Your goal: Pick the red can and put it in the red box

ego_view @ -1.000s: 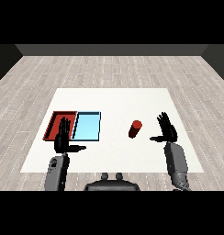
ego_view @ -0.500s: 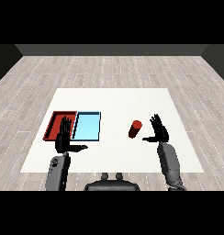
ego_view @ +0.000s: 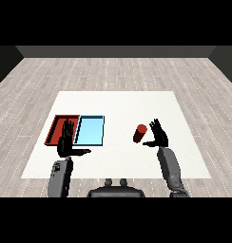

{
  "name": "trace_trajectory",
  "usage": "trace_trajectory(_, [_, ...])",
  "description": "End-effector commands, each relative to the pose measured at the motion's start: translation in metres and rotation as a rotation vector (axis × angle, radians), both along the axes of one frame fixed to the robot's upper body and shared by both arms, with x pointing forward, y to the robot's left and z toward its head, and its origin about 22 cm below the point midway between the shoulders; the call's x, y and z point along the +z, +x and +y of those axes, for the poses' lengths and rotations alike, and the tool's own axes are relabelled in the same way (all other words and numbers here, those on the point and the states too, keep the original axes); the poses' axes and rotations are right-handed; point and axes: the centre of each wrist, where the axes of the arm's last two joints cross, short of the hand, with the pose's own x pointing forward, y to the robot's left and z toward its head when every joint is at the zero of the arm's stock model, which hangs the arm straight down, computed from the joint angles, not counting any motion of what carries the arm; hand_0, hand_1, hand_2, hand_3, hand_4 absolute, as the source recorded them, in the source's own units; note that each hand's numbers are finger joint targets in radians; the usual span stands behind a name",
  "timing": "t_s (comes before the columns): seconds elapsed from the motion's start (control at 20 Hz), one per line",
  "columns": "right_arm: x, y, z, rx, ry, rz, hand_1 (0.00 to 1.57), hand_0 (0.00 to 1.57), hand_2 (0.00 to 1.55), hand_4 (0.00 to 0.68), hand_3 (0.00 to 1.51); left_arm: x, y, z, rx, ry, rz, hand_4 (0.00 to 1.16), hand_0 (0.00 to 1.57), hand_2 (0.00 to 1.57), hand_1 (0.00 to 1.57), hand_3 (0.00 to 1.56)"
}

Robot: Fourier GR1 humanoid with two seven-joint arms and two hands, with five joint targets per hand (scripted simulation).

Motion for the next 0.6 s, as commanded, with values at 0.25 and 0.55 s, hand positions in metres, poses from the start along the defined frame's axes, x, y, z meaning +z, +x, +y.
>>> trace_trajectory(0.25, [0.016,0.005,0.009,0.008,0.024,0.021,0.00,0.00,0.00,0.000,0.00,0.008,-0.004,0.005,-0.017,-0.004,-0.007,0.00,0.00,0.00,0.00,0.00])
trace_trajectory(0.55, [0.001,0.020,0.027,0.031,0.004,0.041,0.00,0.00,0.00,0.000,0.00,-0.015,0.005,-0.005,-0.024,-0.026,0.000,0.00,0.00,0.00,0.00,0.00])
